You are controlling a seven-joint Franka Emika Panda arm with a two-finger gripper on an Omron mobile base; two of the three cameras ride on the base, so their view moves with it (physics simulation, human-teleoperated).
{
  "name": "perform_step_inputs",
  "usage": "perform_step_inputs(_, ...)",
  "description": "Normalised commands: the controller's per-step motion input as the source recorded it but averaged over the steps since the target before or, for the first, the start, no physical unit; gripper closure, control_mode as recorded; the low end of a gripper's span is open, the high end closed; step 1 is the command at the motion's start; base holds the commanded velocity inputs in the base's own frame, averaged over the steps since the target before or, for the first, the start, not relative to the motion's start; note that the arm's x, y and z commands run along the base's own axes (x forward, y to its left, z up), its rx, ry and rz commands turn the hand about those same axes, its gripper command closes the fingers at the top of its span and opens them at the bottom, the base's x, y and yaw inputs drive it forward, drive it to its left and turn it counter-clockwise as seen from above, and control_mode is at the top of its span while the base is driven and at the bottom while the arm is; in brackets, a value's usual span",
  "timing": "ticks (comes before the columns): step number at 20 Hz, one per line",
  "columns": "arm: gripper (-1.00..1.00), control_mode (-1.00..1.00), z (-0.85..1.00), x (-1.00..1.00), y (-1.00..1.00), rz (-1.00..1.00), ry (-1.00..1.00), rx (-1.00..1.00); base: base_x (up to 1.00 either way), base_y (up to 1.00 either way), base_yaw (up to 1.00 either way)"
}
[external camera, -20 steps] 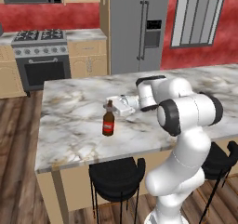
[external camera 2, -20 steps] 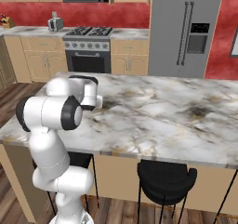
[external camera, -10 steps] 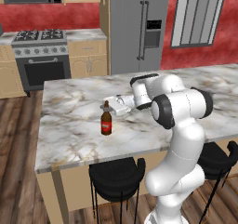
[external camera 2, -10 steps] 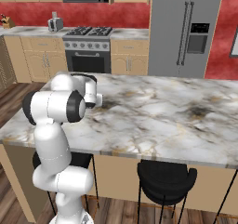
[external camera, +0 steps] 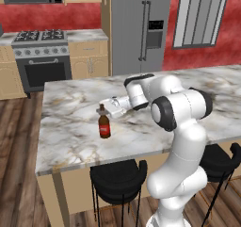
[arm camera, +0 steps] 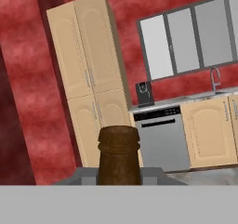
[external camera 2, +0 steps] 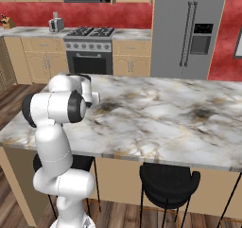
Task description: Get the candle and the beer from the cabinet and move them to the dining counter.
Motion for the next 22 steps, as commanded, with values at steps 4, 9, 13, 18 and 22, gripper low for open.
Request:
perform_step_inputs(4, 1.00, -1.00, -0.22, 0.00, 0.00, 0.00, 0.00, 0.00, 0.00, 0.00, 0.00)
perform_step_inputs(9, 1.00, -1.00, -0.32, 0.00, 0.00, 0.00, 0.00, 0.00, 0.00, 0.00, 0.00)
perform_step_inputs(13, 1.00, -1.00, -0.29, 0.00, 0.00, 0.00, 0.00, 0.00, 0.00, 0.00, 0.00)
perform_step_inputs(18, 1.00, -1.00, -0.14, 0.03, 0.00, 0.00, 0.00, 0.00, 0.00, 0.00, 0.00)
perform_step_inputs(22, 1.00, -1.00, 0.00, 0.10, 0.00, 0.00, -0.02, 0.00, 0.00, 0.00, 0.00)
